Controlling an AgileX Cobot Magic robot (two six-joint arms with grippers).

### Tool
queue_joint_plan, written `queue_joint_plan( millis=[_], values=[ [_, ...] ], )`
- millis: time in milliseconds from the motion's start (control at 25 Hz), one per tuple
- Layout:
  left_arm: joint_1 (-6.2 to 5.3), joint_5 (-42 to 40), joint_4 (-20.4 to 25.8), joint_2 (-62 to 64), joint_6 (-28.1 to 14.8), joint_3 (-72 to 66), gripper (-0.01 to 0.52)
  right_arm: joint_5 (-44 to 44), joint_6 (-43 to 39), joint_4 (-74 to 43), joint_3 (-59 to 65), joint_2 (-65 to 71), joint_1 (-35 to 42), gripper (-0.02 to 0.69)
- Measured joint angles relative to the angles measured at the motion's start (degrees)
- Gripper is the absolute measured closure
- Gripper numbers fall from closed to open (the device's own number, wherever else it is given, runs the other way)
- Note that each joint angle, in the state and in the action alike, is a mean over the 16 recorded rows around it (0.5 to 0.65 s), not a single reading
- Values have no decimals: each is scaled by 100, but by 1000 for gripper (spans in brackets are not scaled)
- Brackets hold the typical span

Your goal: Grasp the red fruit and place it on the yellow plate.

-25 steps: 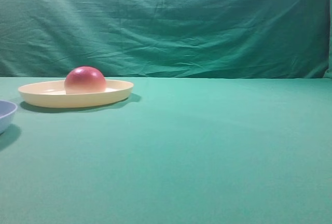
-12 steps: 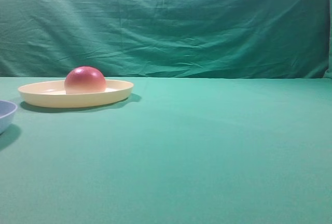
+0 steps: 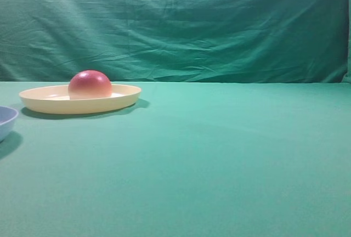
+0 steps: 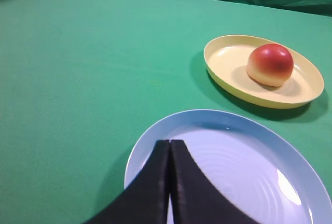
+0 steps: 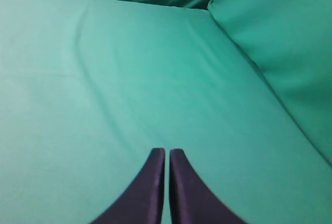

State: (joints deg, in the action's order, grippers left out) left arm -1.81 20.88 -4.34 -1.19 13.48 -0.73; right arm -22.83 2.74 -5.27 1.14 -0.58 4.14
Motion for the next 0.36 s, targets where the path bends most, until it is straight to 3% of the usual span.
queue_joint_plan(
  millis=[360],
  values=[
    [0, 0, 0, 0, 0, 0, 514, 0, 0, 0, 0, 0, 0, 665]
  ],
)
